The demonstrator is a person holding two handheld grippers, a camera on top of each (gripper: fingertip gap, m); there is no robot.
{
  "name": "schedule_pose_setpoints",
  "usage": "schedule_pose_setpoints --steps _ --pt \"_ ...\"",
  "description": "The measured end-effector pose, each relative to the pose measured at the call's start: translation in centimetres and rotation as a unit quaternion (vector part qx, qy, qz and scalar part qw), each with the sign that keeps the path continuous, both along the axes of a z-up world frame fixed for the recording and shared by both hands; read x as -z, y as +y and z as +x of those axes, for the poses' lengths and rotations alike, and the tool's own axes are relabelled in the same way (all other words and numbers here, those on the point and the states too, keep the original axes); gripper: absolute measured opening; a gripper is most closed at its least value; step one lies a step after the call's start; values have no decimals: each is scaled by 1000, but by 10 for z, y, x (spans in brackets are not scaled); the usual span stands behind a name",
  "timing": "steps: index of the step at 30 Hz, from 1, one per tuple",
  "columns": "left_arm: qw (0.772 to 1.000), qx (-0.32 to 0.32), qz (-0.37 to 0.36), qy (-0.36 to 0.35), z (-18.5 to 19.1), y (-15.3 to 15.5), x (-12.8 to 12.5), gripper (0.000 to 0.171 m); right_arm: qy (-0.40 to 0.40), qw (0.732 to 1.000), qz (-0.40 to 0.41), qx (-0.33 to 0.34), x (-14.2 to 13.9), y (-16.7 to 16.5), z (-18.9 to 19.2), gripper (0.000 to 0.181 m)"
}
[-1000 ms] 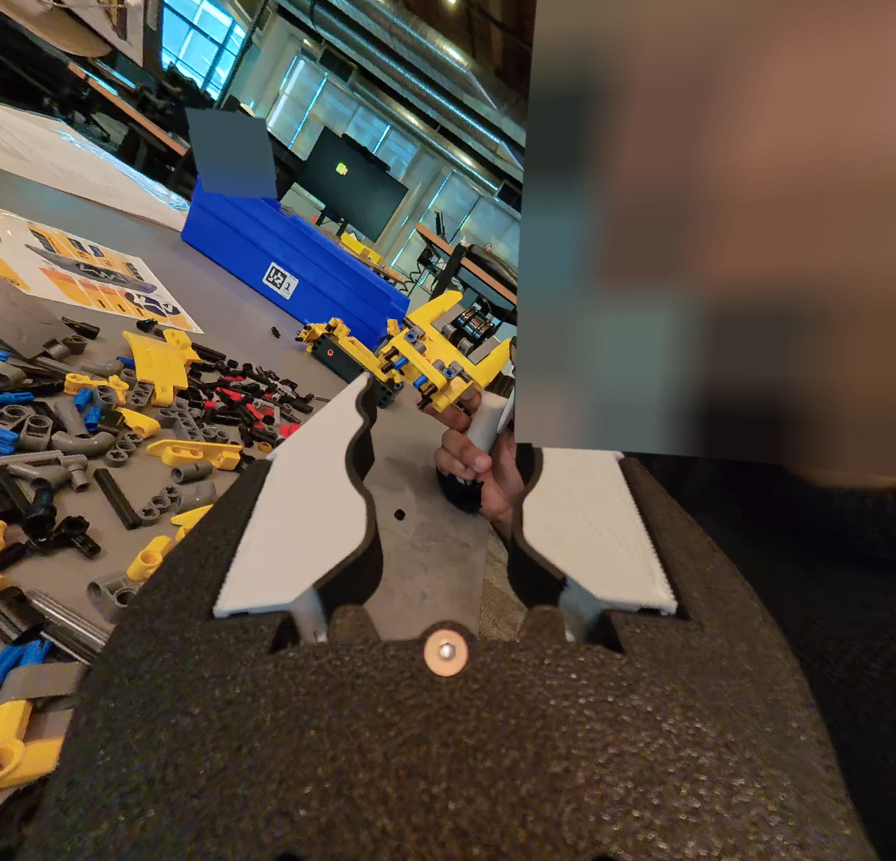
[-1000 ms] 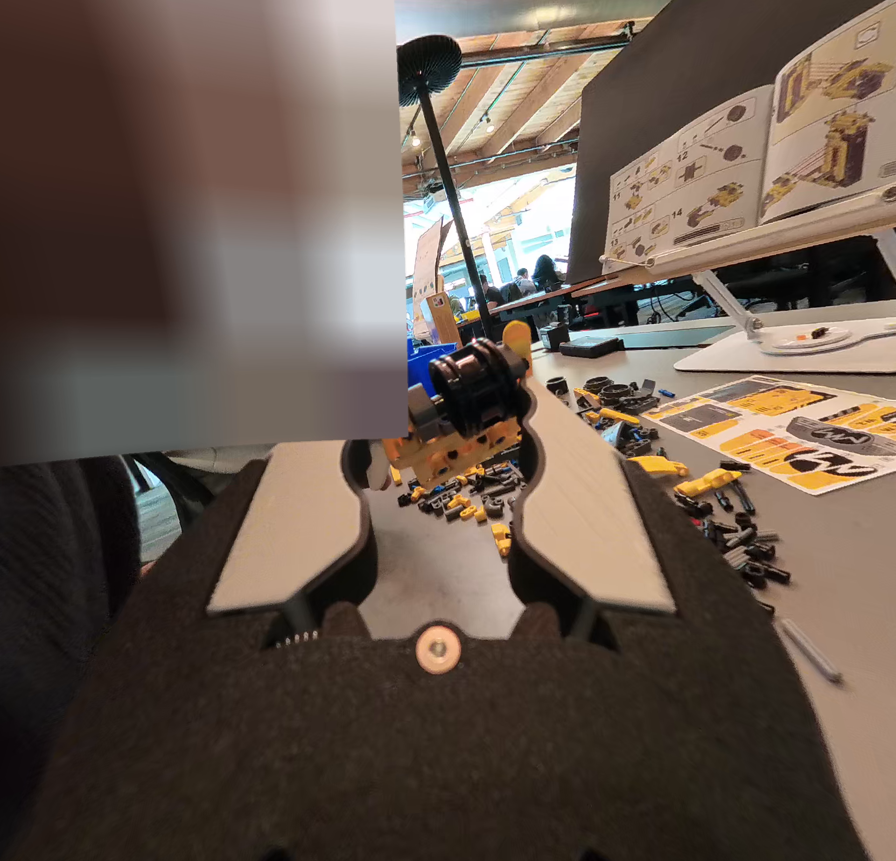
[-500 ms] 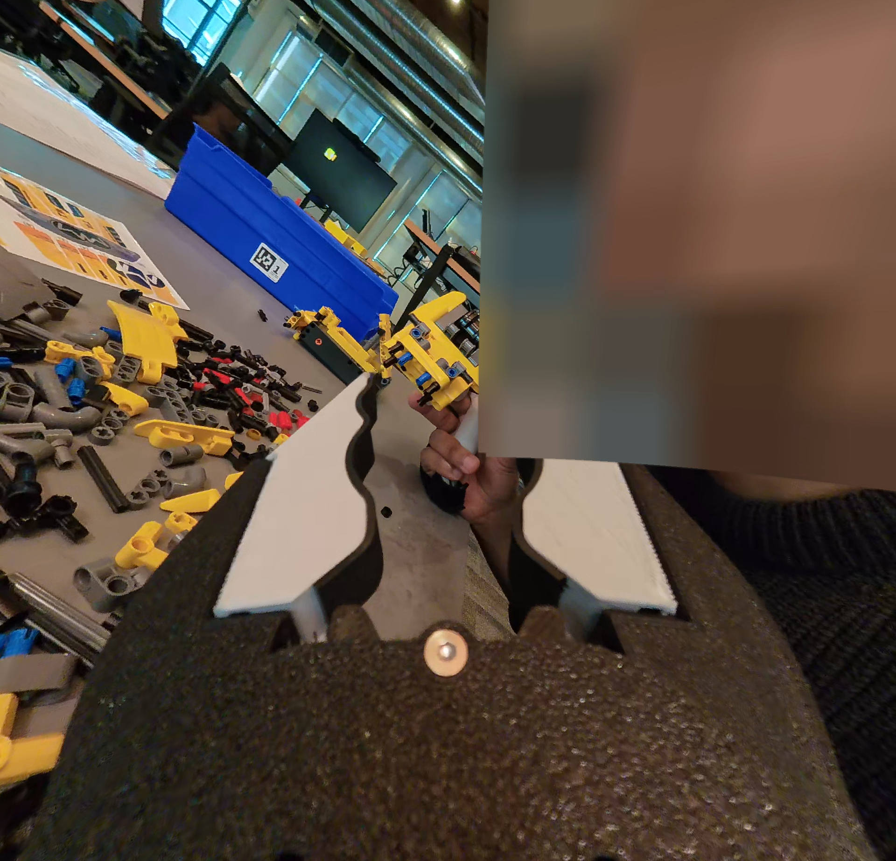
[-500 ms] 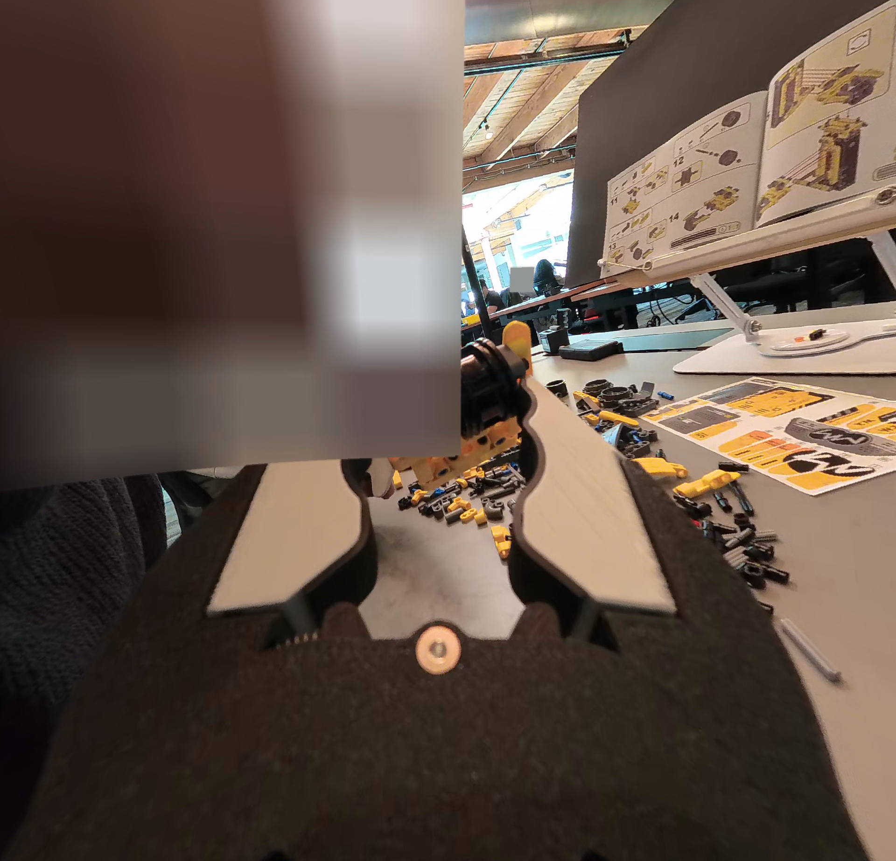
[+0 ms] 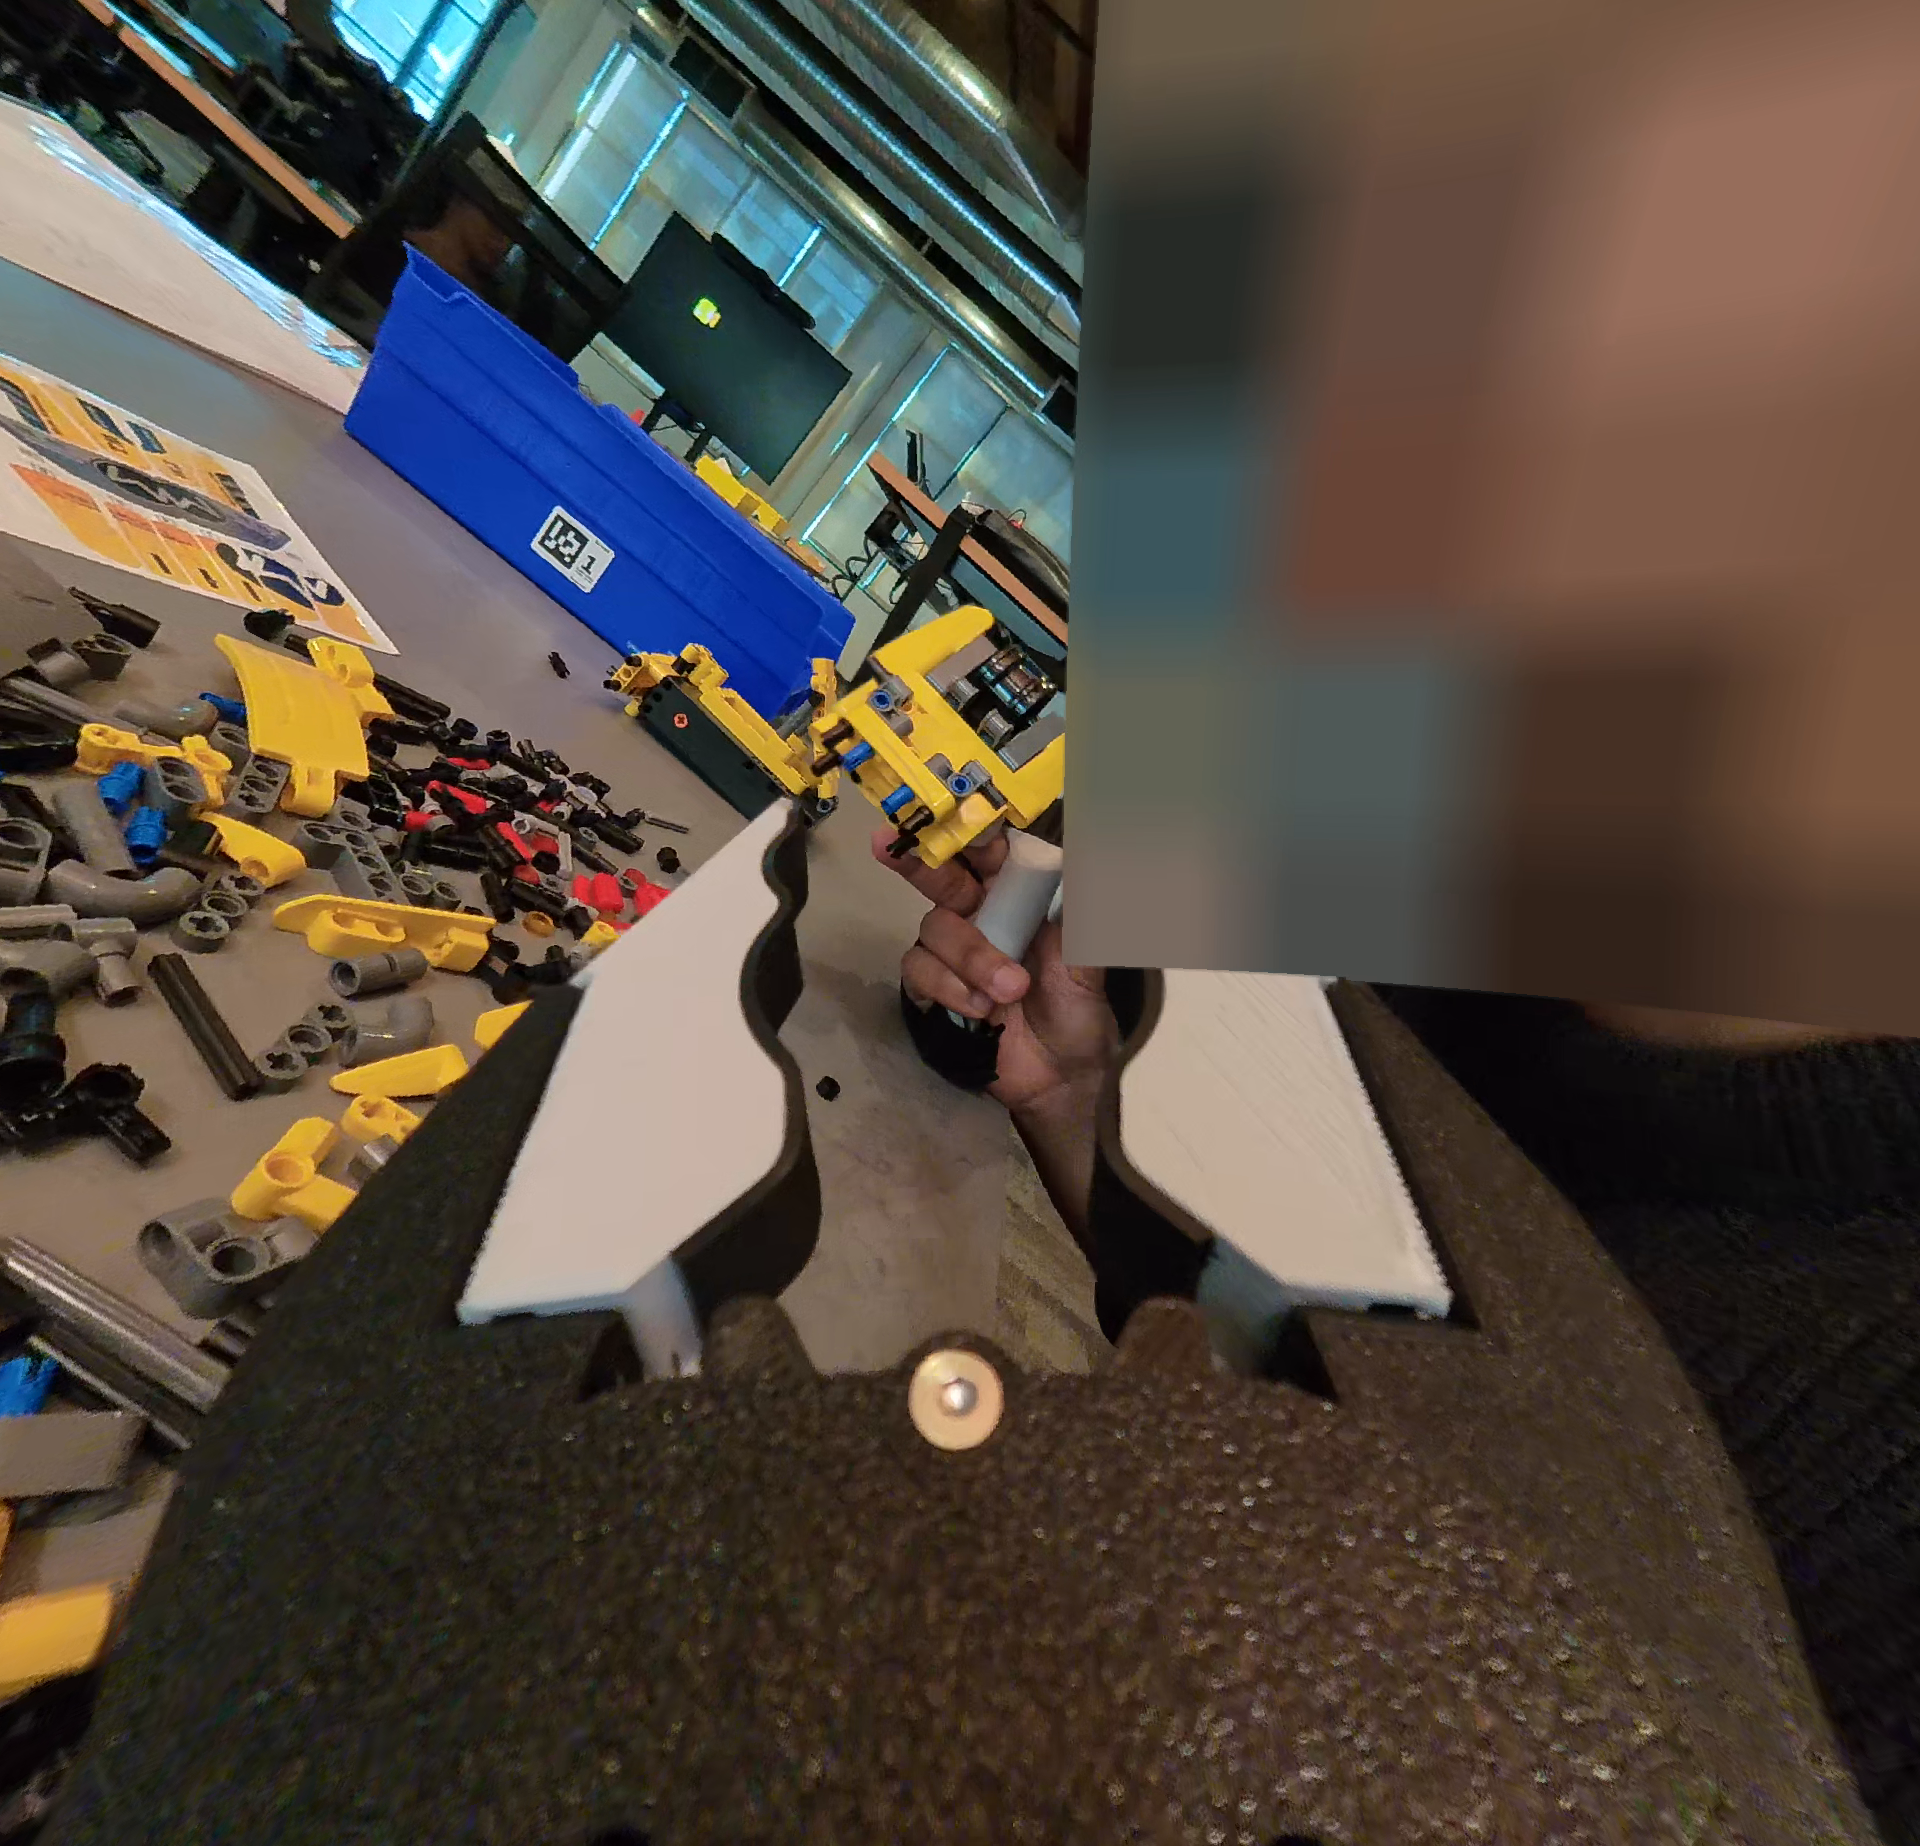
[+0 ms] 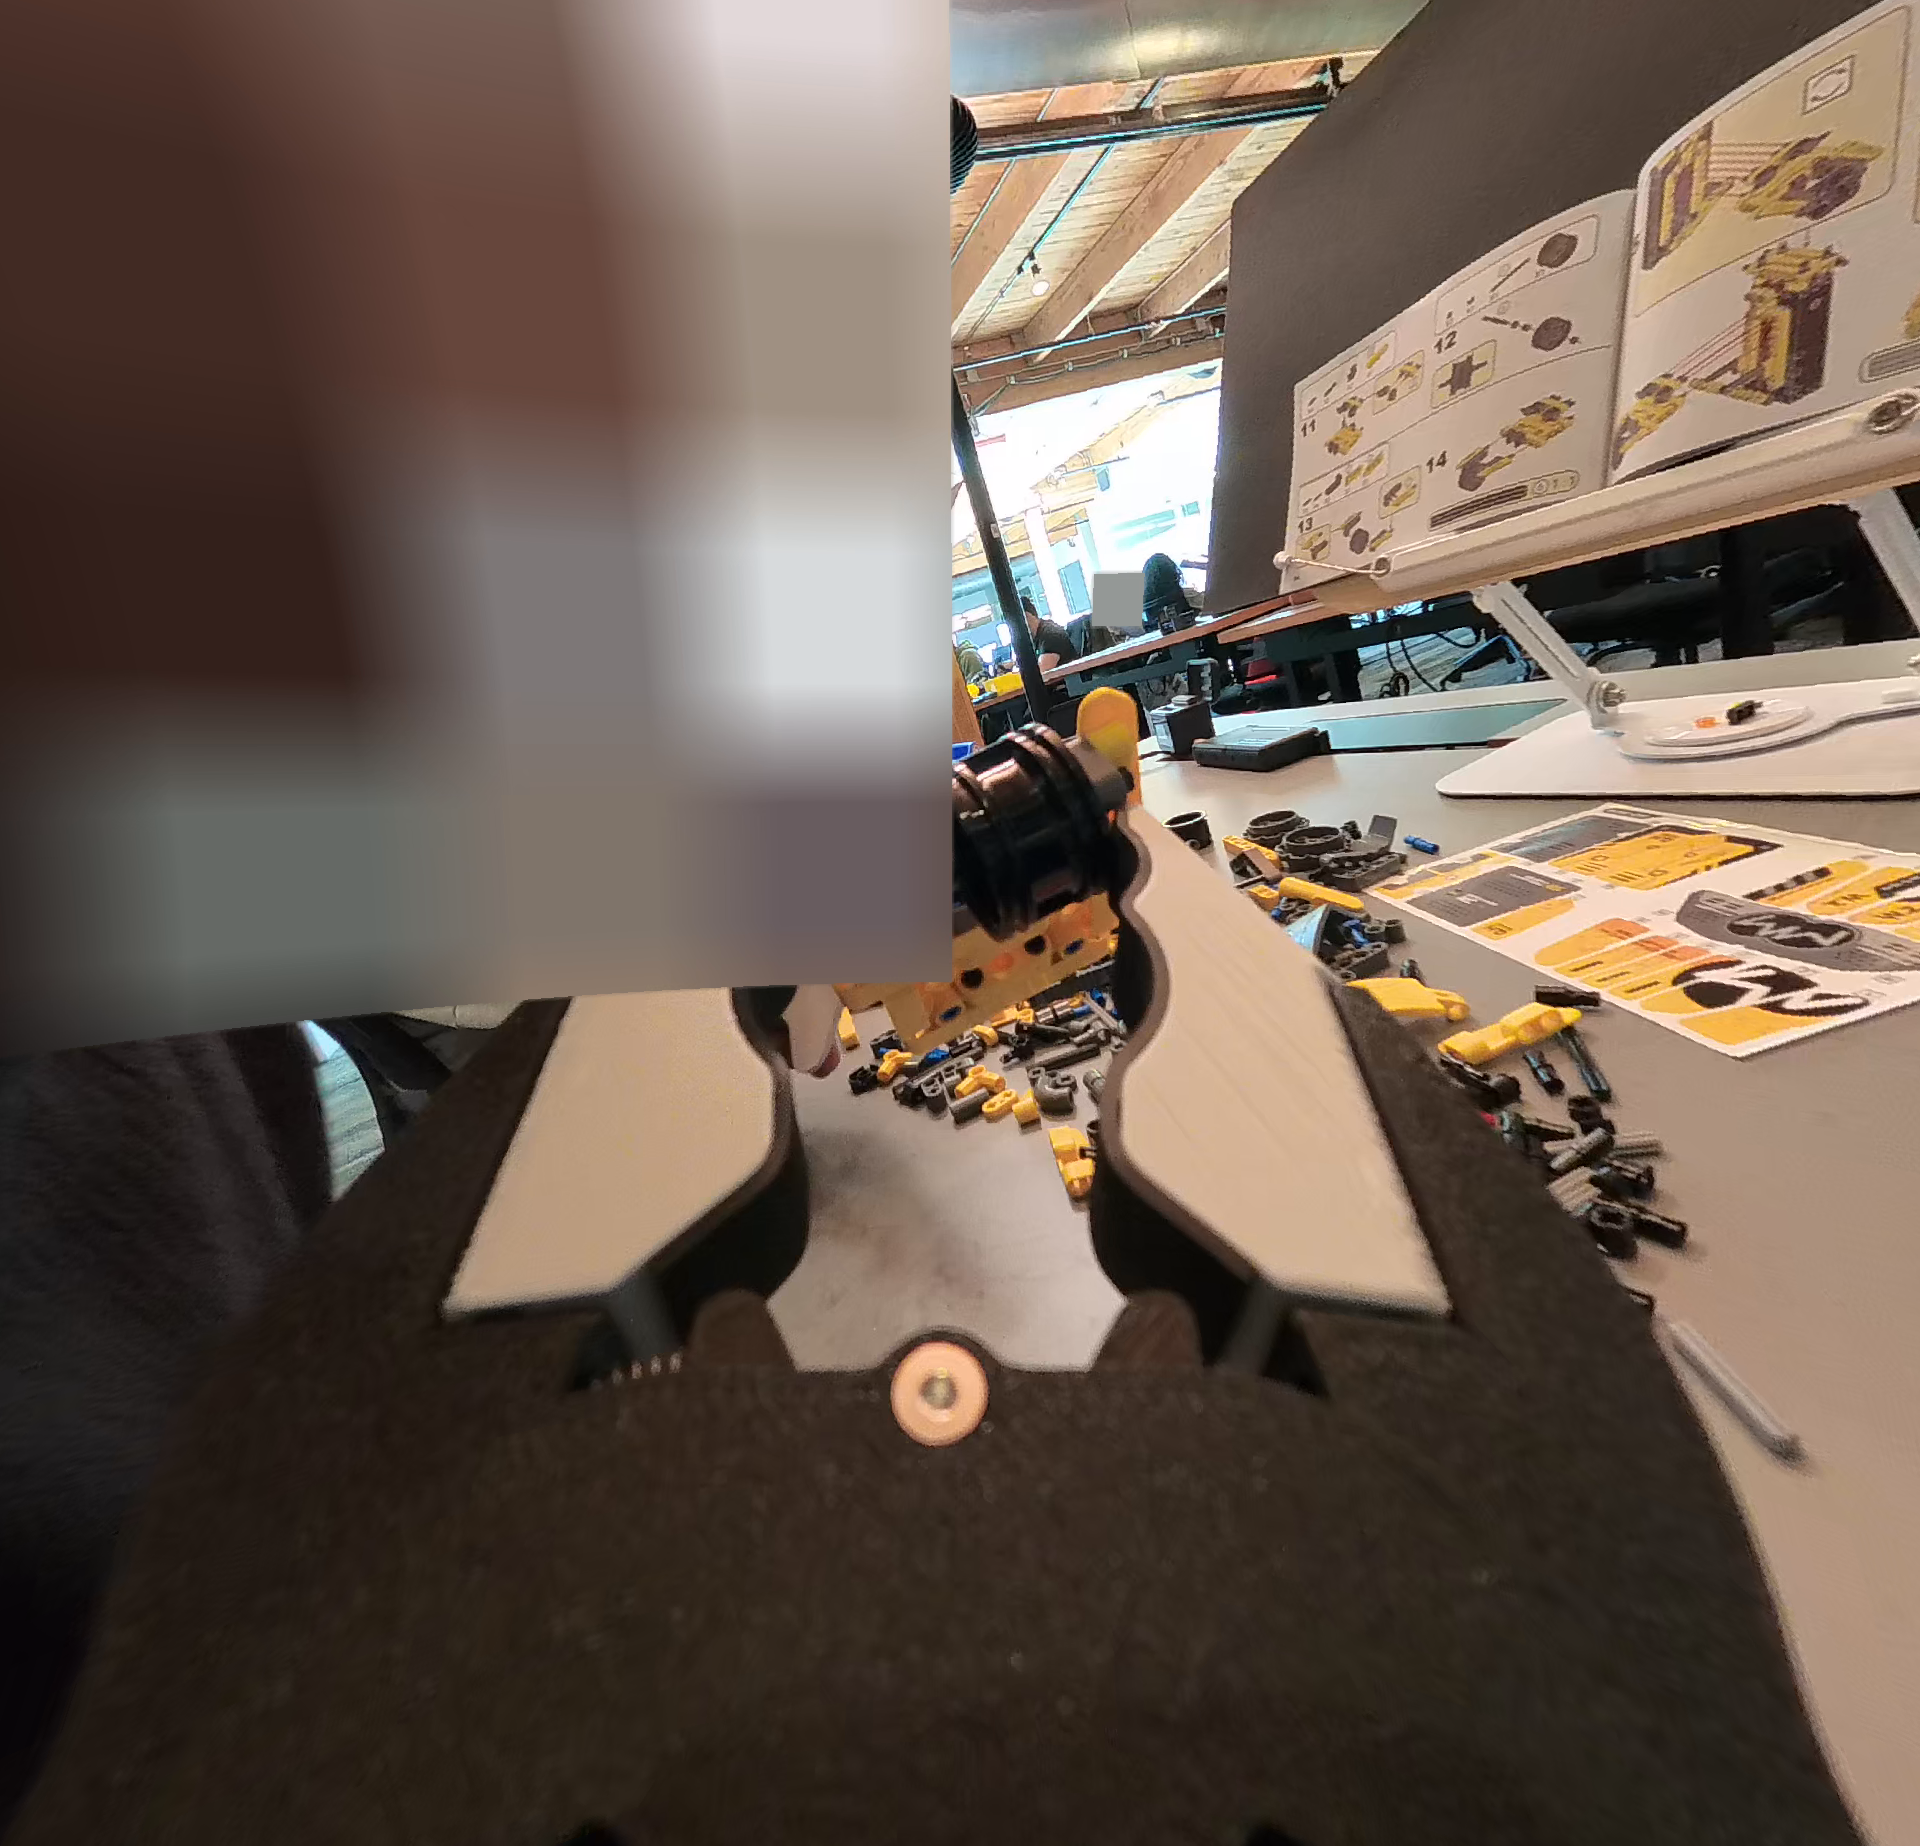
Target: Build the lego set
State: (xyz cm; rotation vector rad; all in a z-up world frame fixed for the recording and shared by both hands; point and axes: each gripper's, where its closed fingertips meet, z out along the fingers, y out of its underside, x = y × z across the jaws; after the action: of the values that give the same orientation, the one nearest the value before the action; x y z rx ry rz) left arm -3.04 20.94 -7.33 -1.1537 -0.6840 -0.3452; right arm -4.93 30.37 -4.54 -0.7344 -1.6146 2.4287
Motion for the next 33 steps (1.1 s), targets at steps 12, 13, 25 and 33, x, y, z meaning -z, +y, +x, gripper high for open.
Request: schedule_pose_setpoints --steps 12,13,25,33 --pt "962 16 -267 62 -16 140 1 57 43 982 -33 180 -38 160 42 57" --pt "956 28 -285 67 -21 156 4 57 38 978 -33 202 -36 180 49 57" --pt "906 48 -401 127 -139 262 16 57 44 942 -54 327 -44 281 147 57" --pt "873 31 -465 146 -164 272 62 38 43 934 -58 349 -41 294 161 57"
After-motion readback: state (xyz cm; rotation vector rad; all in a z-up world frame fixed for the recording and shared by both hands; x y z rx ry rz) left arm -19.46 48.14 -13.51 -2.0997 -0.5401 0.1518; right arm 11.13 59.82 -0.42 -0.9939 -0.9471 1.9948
